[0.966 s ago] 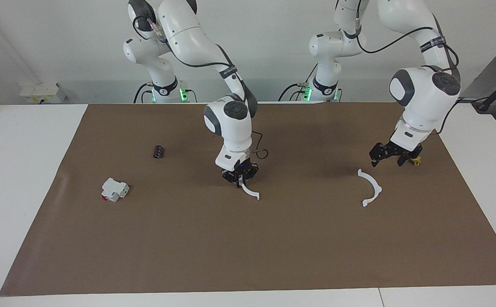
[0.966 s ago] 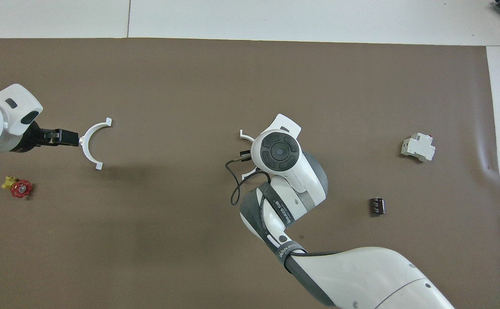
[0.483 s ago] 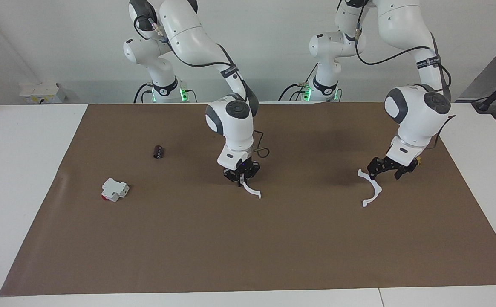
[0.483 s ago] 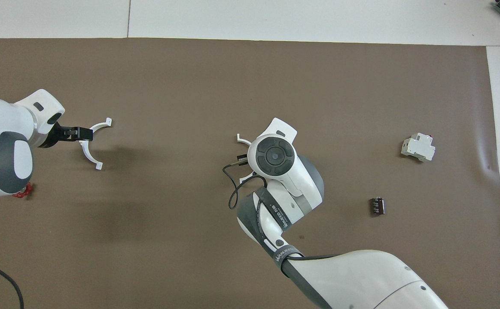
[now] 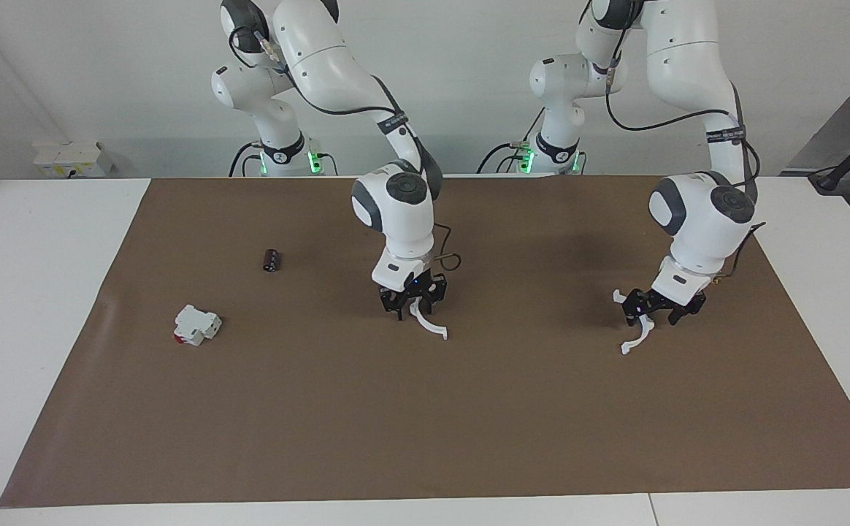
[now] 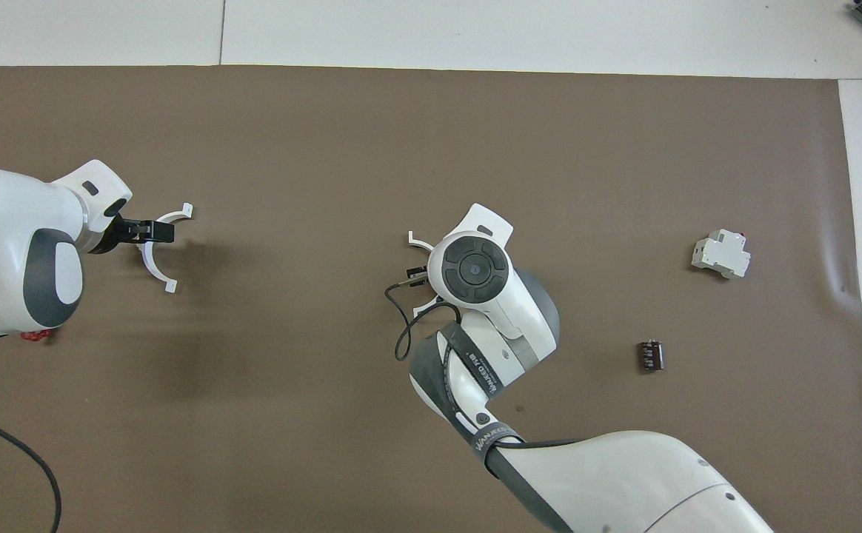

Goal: Assemble drain pipe with both arms
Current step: 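Set the half-ring down mid-mat while the left gripper grasps the other half-ring, then lift the half-ring with the left gripper while the right gripper withdraws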

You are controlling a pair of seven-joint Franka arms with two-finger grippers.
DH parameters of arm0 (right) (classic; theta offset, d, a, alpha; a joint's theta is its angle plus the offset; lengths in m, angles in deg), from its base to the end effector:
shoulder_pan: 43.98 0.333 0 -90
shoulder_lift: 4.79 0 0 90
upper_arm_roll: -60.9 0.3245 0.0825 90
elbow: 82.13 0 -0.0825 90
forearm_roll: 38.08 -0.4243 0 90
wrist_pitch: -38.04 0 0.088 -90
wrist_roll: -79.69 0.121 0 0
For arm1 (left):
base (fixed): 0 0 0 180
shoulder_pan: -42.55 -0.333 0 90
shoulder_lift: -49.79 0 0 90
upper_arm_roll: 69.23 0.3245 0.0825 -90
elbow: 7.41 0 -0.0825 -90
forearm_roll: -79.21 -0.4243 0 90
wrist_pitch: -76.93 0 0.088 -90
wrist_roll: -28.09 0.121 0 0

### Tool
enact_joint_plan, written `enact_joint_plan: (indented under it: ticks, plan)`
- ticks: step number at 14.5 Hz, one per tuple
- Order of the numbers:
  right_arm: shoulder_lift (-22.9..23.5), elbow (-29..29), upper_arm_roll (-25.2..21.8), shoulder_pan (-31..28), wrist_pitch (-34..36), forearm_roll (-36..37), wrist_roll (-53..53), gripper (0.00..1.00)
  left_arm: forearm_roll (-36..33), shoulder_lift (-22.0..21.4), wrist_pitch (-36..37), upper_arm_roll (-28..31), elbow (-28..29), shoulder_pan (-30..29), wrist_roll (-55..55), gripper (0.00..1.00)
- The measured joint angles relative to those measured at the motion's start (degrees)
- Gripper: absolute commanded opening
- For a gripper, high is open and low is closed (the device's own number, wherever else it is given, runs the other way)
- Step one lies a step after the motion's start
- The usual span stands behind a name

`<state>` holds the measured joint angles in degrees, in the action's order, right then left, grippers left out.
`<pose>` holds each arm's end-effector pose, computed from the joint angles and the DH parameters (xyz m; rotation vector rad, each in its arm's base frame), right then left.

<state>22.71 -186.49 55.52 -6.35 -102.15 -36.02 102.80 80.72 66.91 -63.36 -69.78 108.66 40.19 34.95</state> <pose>0.5891 0.3760 0.2554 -3.1074 -0.3105 -0.2527 0.6422 0.0202 0.2794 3.1222 -0.1067 0.1957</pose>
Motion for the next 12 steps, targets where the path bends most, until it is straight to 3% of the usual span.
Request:
enact_joint_plan:
  ticks: [3, 5, 12]
  plan:
    - [-0.6, 0.4, -0.4, -0.1, -0.1, 0.0, 0.1, 1.0, 0.0, 0.4, -1.1, 0.0, 0.0, 0.0, 0.0, 0.99]
    - [-2.6, 0.9, -0.8, -1.5, 0.2, 0.0, 0.4, 1.0, 0.0, 0.9, -1.8, -0.3, 0.0, 0.0, 0.0, 0.92]
    - [-14.8, 1.1, -1.2, -15.8, 10.2, 0.0, 0.3, 1.0, 0.0, 1.2, -2.0, -0.1, 0.0, -0.2, 0.2, 0.87]
